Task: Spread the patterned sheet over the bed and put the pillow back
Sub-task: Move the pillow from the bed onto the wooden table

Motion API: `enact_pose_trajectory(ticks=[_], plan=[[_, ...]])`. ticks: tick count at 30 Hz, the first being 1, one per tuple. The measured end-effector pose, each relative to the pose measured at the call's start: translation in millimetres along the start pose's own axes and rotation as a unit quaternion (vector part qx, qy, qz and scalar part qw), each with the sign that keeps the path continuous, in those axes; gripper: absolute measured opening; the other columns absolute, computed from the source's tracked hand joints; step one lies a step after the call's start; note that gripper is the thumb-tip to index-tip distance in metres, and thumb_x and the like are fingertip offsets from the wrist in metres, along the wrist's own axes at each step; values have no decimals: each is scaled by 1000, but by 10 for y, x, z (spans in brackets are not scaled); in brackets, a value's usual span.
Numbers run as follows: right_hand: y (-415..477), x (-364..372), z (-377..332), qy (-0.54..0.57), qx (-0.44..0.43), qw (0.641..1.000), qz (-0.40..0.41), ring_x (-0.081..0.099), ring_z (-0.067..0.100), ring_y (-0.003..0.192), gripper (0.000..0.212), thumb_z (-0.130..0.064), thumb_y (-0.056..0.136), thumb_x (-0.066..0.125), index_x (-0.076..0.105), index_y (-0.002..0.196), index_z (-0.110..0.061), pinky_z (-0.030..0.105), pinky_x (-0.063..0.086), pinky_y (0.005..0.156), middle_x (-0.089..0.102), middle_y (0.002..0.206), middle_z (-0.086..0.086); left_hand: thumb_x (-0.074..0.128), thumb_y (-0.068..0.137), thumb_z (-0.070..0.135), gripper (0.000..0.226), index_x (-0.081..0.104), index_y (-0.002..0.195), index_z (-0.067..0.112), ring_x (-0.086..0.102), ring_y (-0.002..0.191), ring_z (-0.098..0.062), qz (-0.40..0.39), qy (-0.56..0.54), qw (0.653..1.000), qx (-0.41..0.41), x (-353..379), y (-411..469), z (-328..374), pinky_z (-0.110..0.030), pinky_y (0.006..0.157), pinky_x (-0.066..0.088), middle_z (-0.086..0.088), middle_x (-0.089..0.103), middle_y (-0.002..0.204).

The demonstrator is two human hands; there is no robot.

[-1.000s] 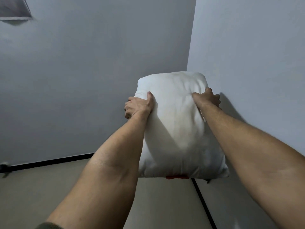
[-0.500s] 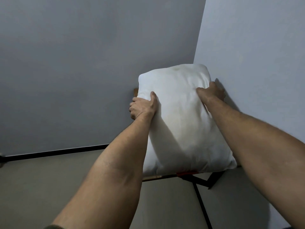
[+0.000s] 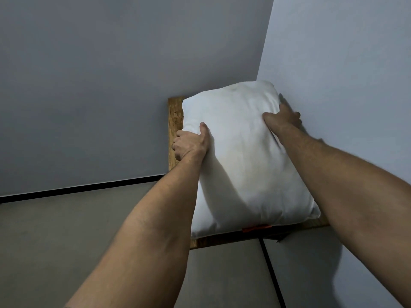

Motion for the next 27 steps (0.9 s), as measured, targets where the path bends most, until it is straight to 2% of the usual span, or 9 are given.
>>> enact_pose_trajectory(ticks=[8, 12, 16, 20, 27], plan=[[232, 310, 83, -13, 6, 999, -35, 37, 39, 139, 74, -45, 87, 51, 28, 156, -36, 55, 34, 114, 33, 153, 14, 40, 90, 73, 87, 38, 143, 4, 48, 127, -35, -19, 17, 999, -30, 171, 157, -127, -46, 92, 44, -19, 49, 140], [276, 432, 160, -19, 12, 999, -42, 40, 40, 137, 73, -46, 87, 50, 28, 156, -36, 55, 35, 113, 34, 152, 14, 40, 90, 72, 86, 36, 143, 4, 46, 129, -36, -27, 22, 999, -36, 258, 209, -226, -48, 95, 43, -19, 47, 142], [335, 511, 240, -43, 8, 998, -42, 41, 39, 135, 71, -51, 89, 50, 33, 154, -29, 51, 37, 112, 36, 151, 16, 38, 91, 72, 87, 34, 145, 4, 45, 131, -36, -25, 33, 998, -38, 327, 216, -252, -49, 96, 42, -19, 45, 144], [373, 568, 337, -64, 10, 997, -46, 37, 38, 139, 69, -54, 95, 47, 30, 156, -27, 47, 37, 108, 32, 153, 15, 34, 91, 74, 89, 32, 147, 4, 42, 133, -36, -34, 41, 998, -42, 421, 224, -279, -51, 98, 41, -20, 42, 146], [427, 668, 418, -113, -12, 992, -46, 35, 37, 142, 66, -57, 97, 44, 36, 153, -22, 49, 31, 115, 34, 156, 16, 30, 92, 75, 88, 31, 147, 7, 41, 132, -36, -20, 50, 998, -43, 527, 241, -355, -52, 97, 40, -20, 41, 145]])
Point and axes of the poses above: each hand's wrist, its own y-axis towards the middle knuckle, its own x-axis out of the palm, z = x × y, the point moved 6 cm from there along y, towards the middle knuckle
